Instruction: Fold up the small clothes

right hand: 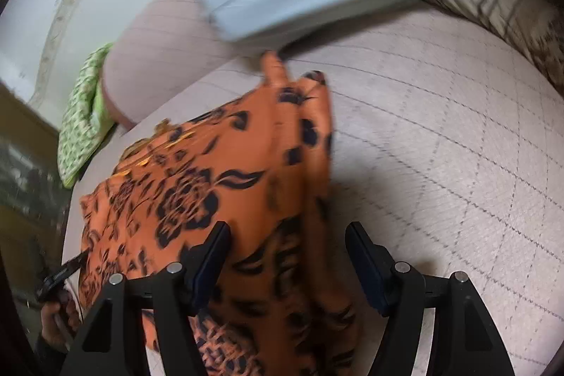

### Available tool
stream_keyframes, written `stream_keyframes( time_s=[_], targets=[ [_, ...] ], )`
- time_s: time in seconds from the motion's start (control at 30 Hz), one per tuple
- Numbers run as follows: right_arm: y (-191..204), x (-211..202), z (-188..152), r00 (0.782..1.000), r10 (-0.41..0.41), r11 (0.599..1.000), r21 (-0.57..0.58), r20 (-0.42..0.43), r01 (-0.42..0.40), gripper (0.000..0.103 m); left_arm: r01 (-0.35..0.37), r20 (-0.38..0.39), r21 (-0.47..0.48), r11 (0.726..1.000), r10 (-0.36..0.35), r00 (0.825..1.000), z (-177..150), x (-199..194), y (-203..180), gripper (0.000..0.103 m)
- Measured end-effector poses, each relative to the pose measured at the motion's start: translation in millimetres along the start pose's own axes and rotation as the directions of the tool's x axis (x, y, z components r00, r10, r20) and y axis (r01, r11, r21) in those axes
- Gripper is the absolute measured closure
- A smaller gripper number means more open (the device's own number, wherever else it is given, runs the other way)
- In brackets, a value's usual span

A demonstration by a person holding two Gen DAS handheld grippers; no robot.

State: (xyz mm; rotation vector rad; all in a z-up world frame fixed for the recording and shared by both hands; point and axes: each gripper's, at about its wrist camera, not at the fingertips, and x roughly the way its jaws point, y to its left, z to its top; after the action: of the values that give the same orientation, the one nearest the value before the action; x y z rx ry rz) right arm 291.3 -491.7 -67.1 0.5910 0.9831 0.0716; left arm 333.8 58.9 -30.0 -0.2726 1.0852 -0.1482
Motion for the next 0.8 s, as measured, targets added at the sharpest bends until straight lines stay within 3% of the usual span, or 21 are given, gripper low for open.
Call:
stream_keyframes(
  time_s=[0.07,0.13,0.17,0.2,0.23,0.27,0.37,0.43,0.53,0.63,0.7,0.8],
  targets=[
    [-7.1,2.6,-0.2,1.0,0.024,0.999,0.042,-0.001,-0.024,0.032,0.0,0.024,-0.003,1.0,0.001,1.0,0.0,-3.7,0.2,0.022],
    [-9.9,13.1,-0.7,0.999,0.041,0.997,0.062,-0.032,-0.039,0.03,-0.055,0.006,-0.004,0.998,0.055,0.998,-0.2,8.9,3.2,0.021],
    [-3.6,15.5,0.9,0.997,0.059,0.998,0.029,-0.057,-0.057,0.03,-0.071,0.013,0.011,0.997,0.071,0.997,-0.5,11.7,2.3,0.026],
    [2.1,19.0,2.5,0.989,0.107,0.994,0.01,-0.103,-0.107,0.045,-0.111,0.03,0.039,0.993,0.11,0.994,-0.2,9.8,-3.0,0.038],
    [5.1,23.6,2.2,0.981,0.13,0.991,0.019,-0.143,-0.129,0.088,-0.088,0.022,0.054,0.995,0.087,0.996,2.2,9.7,-7.7,0.085],
    [8.2,24.8,2.1,0.981,0.123,0.992,0.014,-0.154,-0.122,0.087,-0.031,-0.017,0.018,0.999,0.032,0.999,8.3,9.3,-9.2,0.09],
    [14.2,18.3,5.3,0.984,0.097,0.995,0.024,-0.151,-0.094,0.089,-0.076,-0.029,0.001,0.997,0.076,0.997,17.4,2.9,-18.1,0.091],
    [24.3,-8.0,8.1,0.987,0.121,0.993,0.023,-0.106,-0.119,0.09,-0.059,0.006,-0.019,0.998,0.059,0.998,22.5,-20.2,-23.4,0.092],
    [46.4,-50.0,8.4,0.988,0.135,0.989,-0.047,-0.079,-0.139,0.091,-0.04,0.099,0.048,0.998,0.036,0.994,22.2,-73.0,-46.0,0.092],
    [63.3,-103.0,-3.2,0.989,0.146,0.984,-0.096,-0.035,-0.149,0.091,-0.035,0.182,0.089,0.995,0.018,0.983,5.4,-134.1,-64.0,0.092],
    [62.6,-129.6,-19.9,0.988,0.154,0.982,-0.103,-0.026,-0.155,0.091,-0.003,0.196,0.077,0.997,-0.012,0.981,-14.3,-165.2,-62.7,0.092],
    [48.7,-155.5,-61.7,0.989,0.149,0.982,-0.118,-0.021,-0.15,0.09,0.017,0.194,0.047,0.999,-0.026,0.981,-52.7,-177.1,-54.2,0.091]
  ],
)
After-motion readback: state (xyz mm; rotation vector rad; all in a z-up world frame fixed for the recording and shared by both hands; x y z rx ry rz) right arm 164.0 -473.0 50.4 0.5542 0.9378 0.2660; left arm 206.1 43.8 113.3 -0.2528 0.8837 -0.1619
